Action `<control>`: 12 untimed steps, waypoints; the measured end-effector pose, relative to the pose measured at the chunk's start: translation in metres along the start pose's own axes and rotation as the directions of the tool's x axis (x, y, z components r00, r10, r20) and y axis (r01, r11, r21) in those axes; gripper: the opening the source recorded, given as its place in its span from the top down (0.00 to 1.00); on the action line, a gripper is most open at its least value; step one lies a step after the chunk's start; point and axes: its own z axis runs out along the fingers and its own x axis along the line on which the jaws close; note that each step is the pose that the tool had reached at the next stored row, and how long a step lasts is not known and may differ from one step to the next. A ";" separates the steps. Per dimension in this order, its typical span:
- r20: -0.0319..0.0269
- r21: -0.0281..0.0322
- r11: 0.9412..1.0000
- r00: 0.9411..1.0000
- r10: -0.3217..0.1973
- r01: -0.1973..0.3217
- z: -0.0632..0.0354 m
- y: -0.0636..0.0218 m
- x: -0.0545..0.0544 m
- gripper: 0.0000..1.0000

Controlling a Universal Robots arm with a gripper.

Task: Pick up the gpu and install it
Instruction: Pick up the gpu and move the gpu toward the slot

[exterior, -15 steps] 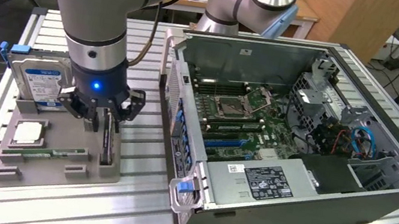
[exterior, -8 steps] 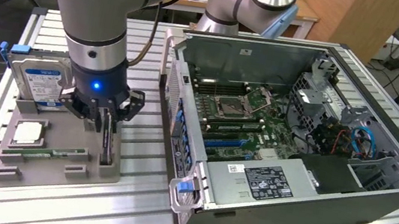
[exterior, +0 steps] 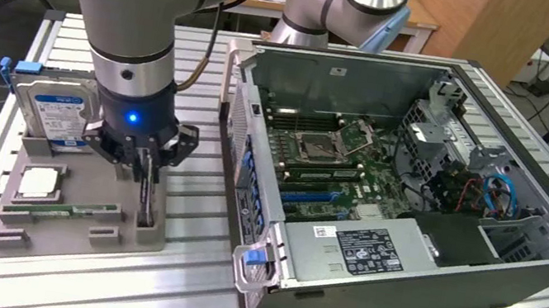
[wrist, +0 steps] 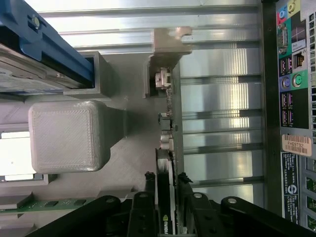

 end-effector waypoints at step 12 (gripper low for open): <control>0.000 0.000 1.000 1.000 0.000 0.000 0.0000 0.0000 0.000 0.74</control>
